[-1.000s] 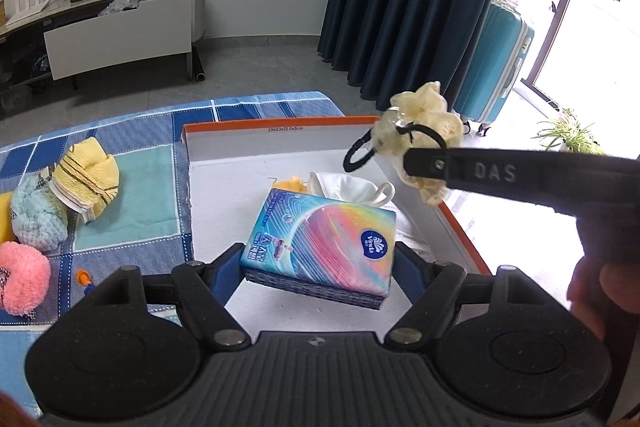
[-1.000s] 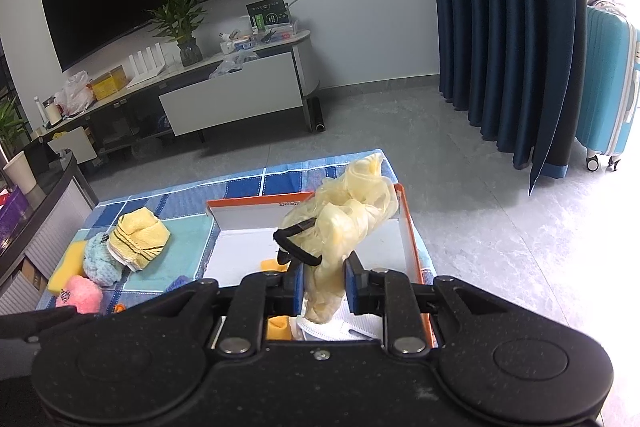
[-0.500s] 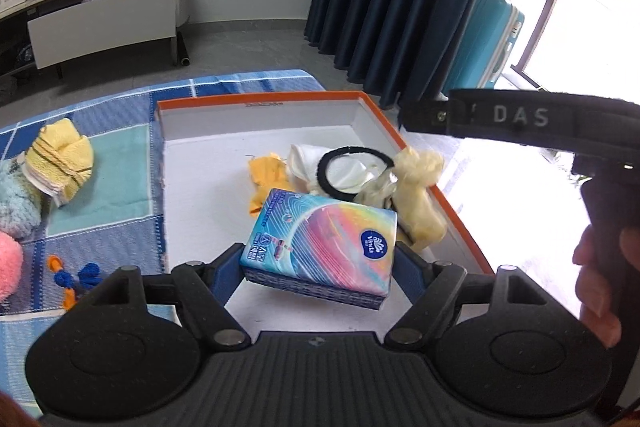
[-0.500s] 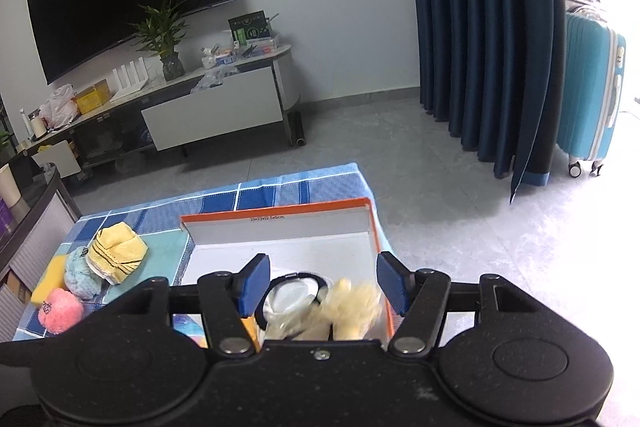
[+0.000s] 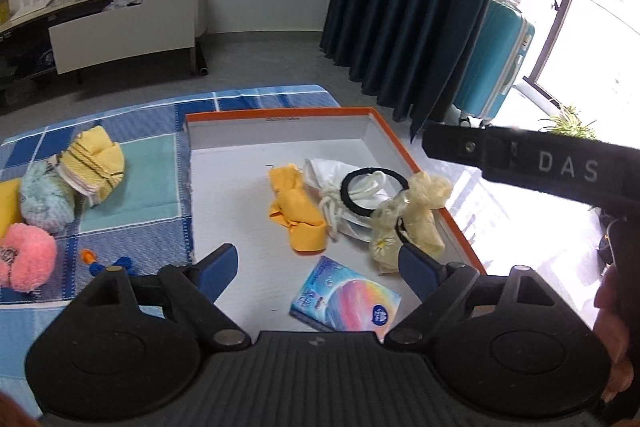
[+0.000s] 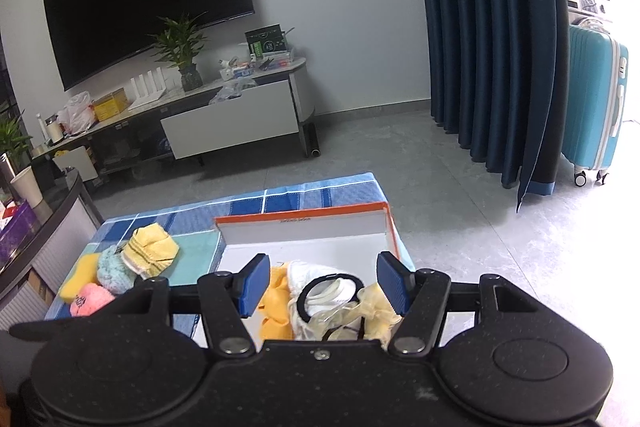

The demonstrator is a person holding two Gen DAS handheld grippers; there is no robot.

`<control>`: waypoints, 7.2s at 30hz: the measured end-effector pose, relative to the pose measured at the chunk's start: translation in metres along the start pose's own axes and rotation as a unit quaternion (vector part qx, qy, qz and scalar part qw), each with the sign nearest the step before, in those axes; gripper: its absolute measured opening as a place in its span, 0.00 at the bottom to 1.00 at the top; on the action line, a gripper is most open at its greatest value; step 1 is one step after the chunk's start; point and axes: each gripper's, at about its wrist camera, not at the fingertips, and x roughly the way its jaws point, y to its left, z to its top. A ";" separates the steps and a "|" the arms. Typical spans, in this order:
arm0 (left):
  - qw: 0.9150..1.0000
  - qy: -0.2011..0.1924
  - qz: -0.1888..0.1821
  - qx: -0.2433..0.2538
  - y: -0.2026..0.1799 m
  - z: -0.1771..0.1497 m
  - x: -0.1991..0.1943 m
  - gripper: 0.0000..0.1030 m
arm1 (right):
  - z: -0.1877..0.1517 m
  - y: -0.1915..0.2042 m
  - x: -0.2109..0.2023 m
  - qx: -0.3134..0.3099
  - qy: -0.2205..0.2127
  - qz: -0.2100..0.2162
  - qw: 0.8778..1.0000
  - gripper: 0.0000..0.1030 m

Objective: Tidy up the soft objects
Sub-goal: 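Release the tissue pack from the left tool while the right tool drops the mesh bag in the box, then withdraw both tools from the box back over the table, then grasp the pink fluffy pouch with the left tool while the right tool grasps the orange-blue toy, then carry the pink pouch with the left tool while the right tool carries the toy over the box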

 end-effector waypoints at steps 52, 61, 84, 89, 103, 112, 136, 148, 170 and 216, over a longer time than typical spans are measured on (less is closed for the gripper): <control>0.983 -0.024 0.142 -0.117 0.132 -0.033 -0.074 0.89 | -0.039 0.143 0.019 -0.088 0.064 0.097 0.989 0.73; 0.979 -0.019 0.153 -0.133 0.150 -0.038 -0.075 0.89 | -0.043 0.158 0.029 -0.098 0.075 0.107 0.987 0.74; 0.976 0.011 0.162 -0.148 0.183 -0.037 -0.041 0.89 | -0.062 0.165 0.062 -0.094 0.118 0.111 0.982 0.74; 0.976 0.016 0.160 -0.144 0.186 -0.035 -0.035 0.89 | -0.066 0.172 0.072 -0.088 0.124 0.113 0.982 0.74; 0.984 0.031 0.137 -0.107 0.196 -0.017 0.013 0.87 | -0.086 0.184 0.102 -0.060 0.158 0.118 0.978 0.62; 0.988 0.019 0.095 -0.119 0.214 -0.030 0.011 0.56 | -0.087 0.196 0.120 -0.060 0.160 0.111 0.979 0.47; 0.981 -0.043 0.107 -0.157 0.191 -0.045 -0.073 0.56 | -0.062 0.202 0.072 -0.099 0.081 0.100 0.987 0.12; 0.985 -0.065 0.092 -0.129 0.148 -0.037 -0.090 0.56 | -0.044 0.172 0.028 -0.087 0.046 0.086 0.991 0.12; 0.992 -0.065 0.066 -0.087 0.104 -0.022 -0.080 0.56 | -0.033 0.125 -0.002 -0.060 0.021 0.056 0.996 0.12; 0.998 -0.050 0.009 -0.024 0.041 -0.001 -0.042 0.56 | -0.019 0.051 -0.019 -0.006 -0.004 -0.004 1.000 0.12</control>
